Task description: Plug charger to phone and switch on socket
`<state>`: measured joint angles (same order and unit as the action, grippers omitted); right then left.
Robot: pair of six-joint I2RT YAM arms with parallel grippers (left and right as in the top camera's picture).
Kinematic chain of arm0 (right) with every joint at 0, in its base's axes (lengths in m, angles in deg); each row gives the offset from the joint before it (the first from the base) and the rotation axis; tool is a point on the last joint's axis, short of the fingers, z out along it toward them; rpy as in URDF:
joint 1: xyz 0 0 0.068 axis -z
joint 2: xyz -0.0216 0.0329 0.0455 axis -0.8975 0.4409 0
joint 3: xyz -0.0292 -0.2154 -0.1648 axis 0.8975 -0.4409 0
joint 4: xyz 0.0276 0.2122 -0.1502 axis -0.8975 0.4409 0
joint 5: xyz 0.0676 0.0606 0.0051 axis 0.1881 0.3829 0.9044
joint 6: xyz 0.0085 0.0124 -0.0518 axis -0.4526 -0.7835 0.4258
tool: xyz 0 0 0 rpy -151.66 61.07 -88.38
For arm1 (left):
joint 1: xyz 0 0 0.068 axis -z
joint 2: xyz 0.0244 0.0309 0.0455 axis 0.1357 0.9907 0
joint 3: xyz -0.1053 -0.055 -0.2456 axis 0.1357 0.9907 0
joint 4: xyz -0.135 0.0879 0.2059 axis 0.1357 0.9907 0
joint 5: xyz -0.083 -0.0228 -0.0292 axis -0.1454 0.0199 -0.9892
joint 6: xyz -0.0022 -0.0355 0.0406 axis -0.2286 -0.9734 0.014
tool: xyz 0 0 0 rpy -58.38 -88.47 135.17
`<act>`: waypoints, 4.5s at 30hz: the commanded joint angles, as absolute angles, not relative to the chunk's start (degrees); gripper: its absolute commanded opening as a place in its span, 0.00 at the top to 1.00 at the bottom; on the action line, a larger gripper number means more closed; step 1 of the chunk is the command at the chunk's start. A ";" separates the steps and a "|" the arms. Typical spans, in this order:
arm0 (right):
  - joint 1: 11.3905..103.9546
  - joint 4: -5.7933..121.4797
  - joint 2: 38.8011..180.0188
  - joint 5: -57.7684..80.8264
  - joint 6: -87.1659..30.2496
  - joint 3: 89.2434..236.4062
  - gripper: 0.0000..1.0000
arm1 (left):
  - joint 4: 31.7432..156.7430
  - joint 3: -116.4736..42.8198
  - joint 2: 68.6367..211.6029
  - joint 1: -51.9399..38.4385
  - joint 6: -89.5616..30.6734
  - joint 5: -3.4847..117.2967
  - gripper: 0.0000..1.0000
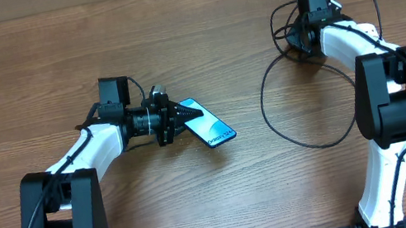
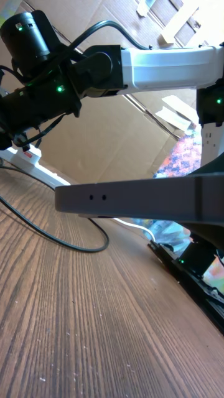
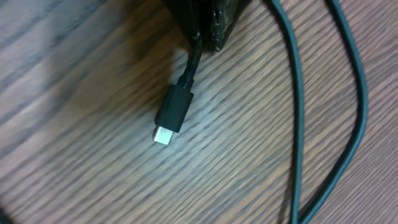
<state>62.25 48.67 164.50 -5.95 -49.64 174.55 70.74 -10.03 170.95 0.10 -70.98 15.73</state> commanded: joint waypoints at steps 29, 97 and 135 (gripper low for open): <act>41.14 73.02 140.87 3.63 -43.17 165.61 0.63 | 70.47 -10.40 171.32 -5.65 -63.57 -2.54 0.96; 34.82 87.06 149.81 4.44 -44.61 161.35 0.96 | 70.45 -10.40 171.32 -5.65 -63.68 -3.14 0.96; 36.59 73.44 149.81 -6.99 -46.01 164.39 0.03 | 70.45 -10.40 171.32 -5.63 -63.44 -3.20 0.96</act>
<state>36.37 74.47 150.34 -7.21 -45.88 163.54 70.71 -10.03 170.95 -5.41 -64.73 -0.77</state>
